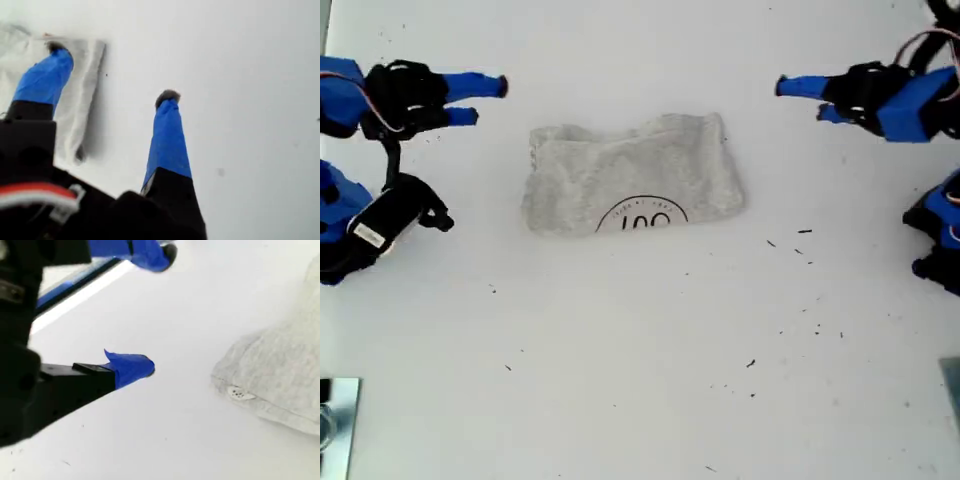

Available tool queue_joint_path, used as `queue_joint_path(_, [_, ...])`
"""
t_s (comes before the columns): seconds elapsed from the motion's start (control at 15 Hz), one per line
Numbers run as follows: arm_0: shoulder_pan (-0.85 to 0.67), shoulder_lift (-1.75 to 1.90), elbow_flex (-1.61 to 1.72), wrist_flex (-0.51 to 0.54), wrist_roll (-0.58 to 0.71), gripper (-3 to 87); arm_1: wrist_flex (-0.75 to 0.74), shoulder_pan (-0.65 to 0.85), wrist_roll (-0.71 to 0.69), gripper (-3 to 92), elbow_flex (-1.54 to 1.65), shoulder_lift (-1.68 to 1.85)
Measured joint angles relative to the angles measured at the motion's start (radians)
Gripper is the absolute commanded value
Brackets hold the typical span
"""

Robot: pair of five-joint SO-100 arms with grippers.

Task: Fold t shirt

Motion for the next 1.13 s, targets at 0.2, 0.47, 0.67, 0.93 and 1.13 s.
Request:
queue_joint_path(0.2, [0.146,0.282,0.189,0.023,-0.100,13.7,0.239,-0.120,0.009,34.3,0.143,0.387])
queue_joint_path(0.47, [0.483,0.647,0.431,0.061,-0.288,3.7,0.356,-0.388,0.152,32.5,0.331,0.588])
queue_joint_path(0.67, [0.555,0.667,0.448,0.155,-0.210,7.6,0.413,-0.489,0.135,32.5,0.333,0.591])
queue_joint_path(0.93, [0.669,0.672,0.448,0.161,-0.132,7.6,0.416,-0.499,-0.270,29.0,0.334,0.591])
queue_joint_path(1.13, [0.681,0.672,0.448,0.161,-0.130,7.6,0.416,-0.500,-0.288,28.9,0.334,0.591])
